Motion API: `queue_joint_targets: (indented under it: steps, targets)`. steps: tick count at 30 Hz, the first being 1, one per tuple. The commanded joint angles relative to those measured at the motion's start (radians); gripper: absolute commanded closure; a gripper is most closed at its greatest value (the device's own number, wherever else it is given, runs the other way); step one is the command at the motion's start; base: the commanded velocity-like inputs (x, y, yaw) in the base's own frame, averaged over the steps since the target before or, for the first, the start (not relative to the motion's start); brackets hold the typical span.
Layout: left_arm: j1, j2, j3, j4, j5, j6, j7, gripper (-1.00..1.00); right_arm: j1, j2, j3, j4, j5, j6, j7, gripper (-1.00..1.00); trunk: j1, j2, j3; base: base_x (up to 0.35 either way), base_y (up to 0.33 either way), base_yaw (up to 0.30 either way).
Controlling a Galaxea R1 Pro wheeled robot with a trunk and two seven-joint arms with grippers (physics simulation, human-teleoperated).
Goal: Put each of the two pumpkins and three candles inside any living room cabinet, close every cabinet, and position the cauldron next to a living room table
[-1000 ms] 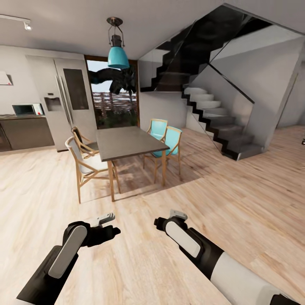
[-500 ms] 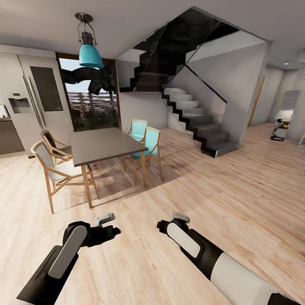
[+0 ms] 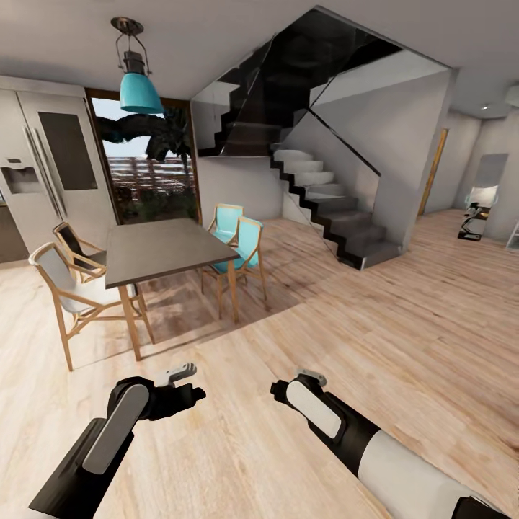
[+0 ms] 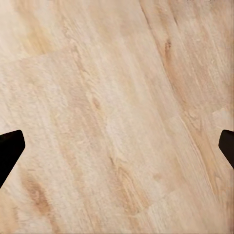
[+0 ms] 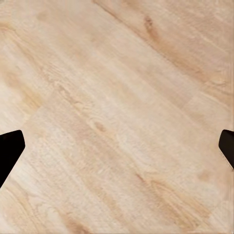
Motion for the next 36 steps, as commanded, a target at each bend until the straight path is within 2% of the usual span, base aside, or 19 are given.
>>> queue_joint_targets:
  steps: [1, 5, 8, 13, 36]
  targets:
    - [-0.001, 0.001, -0.001, -0.001, 0.009, 0.001, 0.010, -1.00, -0.001, 0.000, 0.002, -0.001, -0.004, 0.004, -0.005, -1.00, 0.000, -0.001, -0.001, 0.161, -0.250, 0.000]
    - [-0.001, 0.001, 0.000, -0.001, 0.010, 0.001, 0.010, -1.00, -0.001, -0.001, 0.002, 0.000, -0.009, 0.005, -0.004, -1.00, 0.000, -0.001, -0.001, 0.161, -0.250, -0.027]
    - [-0.001, 0.001, 0.001, -0.001, 0.010, 0.001, 0.010, -1.00, -0.001, -0.002, 0.003, 0.000, -0.033, 0.005, -0.003, -1.00, 0.000, -0.001, -0.001, 0.161, -0.243, -0.235]
    - [-0.001, 0.002, 0.002, -0.001, 0.011, 0.001, 0.010, -1.00, -0.001, -0.002, 0.003, 0.000, -0.038, 0.003, -0.003, -1.00, 0.000, -0.001, -0.001, 0.147, -0.187, -0.280]
    - [-0.001, 0.004, 0.005, -0.001, 0.012, 0.001, 0.009, -1.00, -0.001, -0.009, 0.004, 0.032, -0.039, 0.001, -0.005, -1.00, 0.000, -0.001, 0.005, 0.008, -0.009, -0.290]
